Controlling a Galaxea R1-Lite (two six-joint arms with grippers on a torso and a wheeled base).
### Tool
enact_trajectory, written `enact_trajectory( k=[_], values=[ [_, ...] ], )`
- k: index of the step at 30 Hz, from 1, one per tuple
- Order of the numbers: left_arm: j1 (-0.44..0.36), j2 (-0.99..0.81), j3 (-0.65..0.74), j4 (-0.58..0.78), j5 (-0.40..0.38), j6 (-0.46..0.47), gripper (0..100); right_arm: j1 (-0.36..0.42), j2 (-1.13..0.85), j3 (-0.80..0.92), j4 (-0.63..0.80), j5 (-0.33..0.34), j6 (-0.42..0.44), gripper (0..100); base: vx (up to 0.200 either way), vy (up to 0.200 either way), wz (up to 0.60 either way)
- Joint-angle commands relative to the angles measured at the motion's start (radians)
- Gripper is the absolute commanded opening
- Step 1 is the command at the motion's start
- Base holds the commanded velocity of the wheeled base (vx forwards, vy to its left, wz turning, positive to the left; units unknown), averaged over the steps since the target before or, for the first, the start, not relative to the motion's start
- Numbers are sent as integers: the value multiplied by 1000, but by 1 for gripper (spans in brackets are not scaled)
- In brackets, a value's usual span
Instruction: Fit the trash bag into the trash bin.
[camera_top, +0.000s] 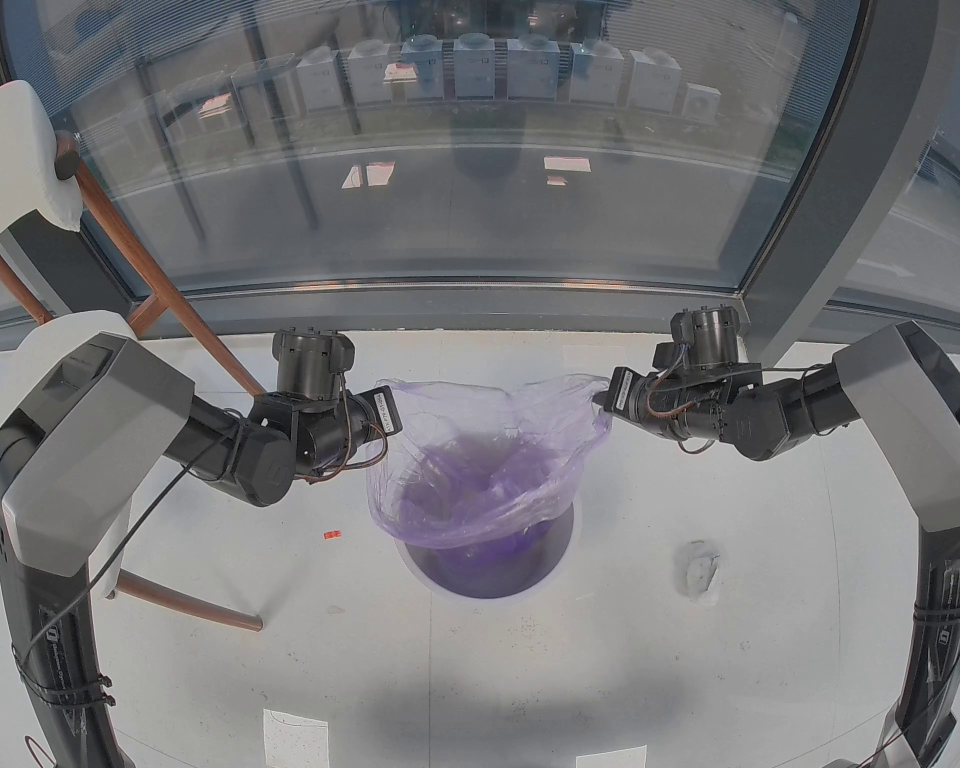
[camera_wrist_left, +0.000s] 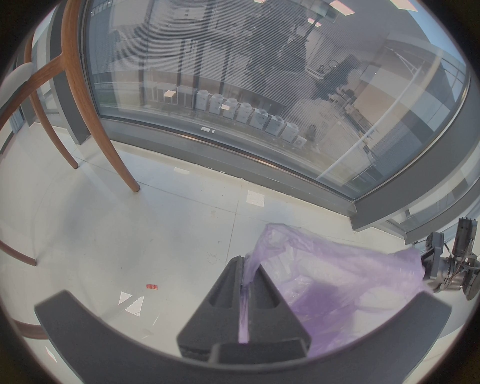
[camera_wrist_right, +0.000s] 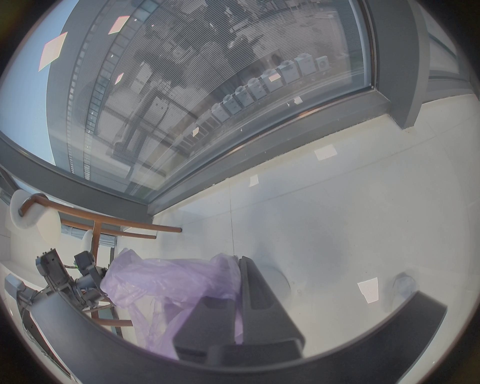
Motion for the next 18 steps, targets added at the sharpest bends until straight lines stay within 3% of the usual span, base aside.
enact_trajectory(
  k=[1,8,11,14,18],
  values=[
    [8,16,-61,44,-2,-5,0,-32,59,-90,36,-3,2,0,0,0,0],
    [-2,39,-95,46,-2,-5,0,-37,75,-108,49,0,6,0,0,0,0],
    [-3,38,-86,46,-1,-5,0,-15,21,-64,50,1,60,0,0,0,0],
    [-3,38,-81,44,1,-5,0,40,-120,65,55,43,181,0,0,0,0],
    [-16,39,-76,44,7,-5,0,94,-194,160,55,49,204,0,0,0,0]
  ],
)
